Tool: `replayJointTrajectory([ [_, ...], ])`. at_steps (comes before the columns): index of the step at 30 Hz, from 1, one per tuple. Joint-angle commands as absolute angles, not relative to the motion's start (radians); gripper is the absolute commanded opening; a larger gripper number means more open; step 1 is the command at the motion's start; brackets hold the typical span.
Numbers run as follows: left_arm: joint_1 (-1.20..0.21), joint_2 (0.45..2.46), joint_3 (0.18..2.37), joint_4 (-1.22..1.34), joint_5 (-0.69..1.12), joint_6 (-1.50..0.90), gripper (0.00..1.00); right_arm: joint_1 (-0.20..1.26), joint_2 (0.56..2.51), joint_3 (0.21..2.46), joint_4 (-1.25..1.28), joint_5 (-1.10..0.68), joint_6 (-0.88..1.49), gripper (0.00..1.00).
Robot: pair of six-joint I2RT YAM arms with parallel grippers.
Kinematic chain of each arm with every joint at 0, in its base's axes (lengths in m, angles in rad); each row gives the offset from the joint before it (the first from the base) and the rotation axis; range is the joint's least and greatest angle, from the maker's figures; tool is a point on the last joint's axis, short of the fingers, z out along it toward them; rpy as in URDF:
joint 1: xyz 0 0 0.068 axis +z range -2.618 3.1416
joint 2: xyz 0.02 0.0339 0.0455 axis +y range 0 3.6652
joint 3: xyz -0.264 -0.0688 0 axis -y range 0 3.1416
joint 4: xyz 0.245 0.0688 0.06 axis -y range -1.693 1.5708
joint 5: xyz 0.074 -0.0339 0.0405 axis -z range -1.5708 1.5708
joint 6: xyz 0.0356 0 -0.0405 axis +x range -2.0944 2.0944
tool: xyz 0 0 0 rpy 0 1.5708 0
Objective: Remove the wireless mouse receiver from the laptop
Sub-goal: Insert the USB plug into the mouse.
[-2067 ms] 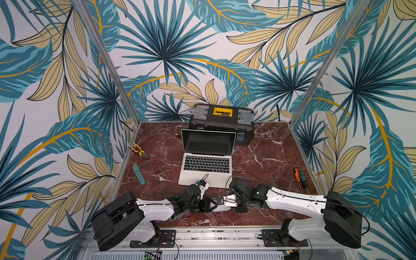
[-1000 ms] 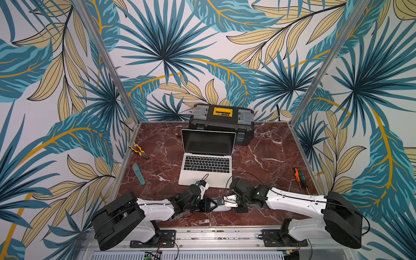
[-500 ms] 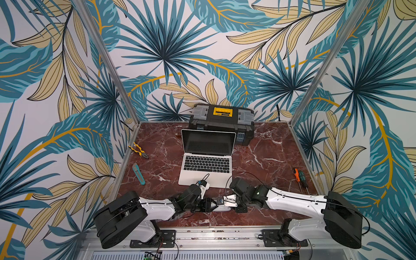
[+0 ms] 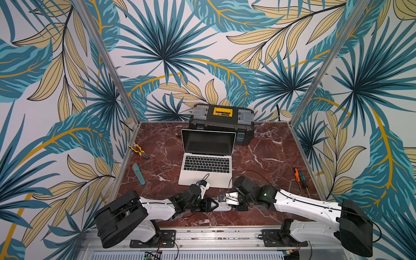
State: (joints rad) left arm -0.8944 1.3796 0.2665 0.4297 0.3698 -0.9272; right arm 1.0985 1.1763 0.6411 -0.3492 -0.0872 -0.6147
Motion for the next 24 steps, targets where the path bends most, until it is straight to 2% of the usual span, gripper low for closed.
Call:
replayJointTrajectory([
  [1, -0.898, 1.406, 0.236, 0.330, 0.348, -0.931, 0.49, 1.091, 1.126, 0.623, -0.317, -0.105, -0.516, 0.35],
  [10, -0.897, 1.407, 0.233, 0.330, 0.346, -0.933, 0.49, 1.055, 1.027, 0.613, -0.198, -0.044, 0.090, 0.42],
  [13, -0.897, 1.404, 0.232, 0.328, 0.347, -0.933, 0.48, 1.055, 1.027, 0.626, -0.235, -0.027, 0.253, 0.43],
  [18, -0.897, 1.404, 0.230, 0.330, 0.345, -0.935, 0.48, 1.055, 1.114, 0.661, -0.387, -0.024, 0.477, 0.43],
  [24, -0.897, 1.411, 0.229, 0.337, 0.346, -0.939, 0.48, 1.054, 1.093, 0.557, -0.353, -0.057, 0.672, 0.41],
])
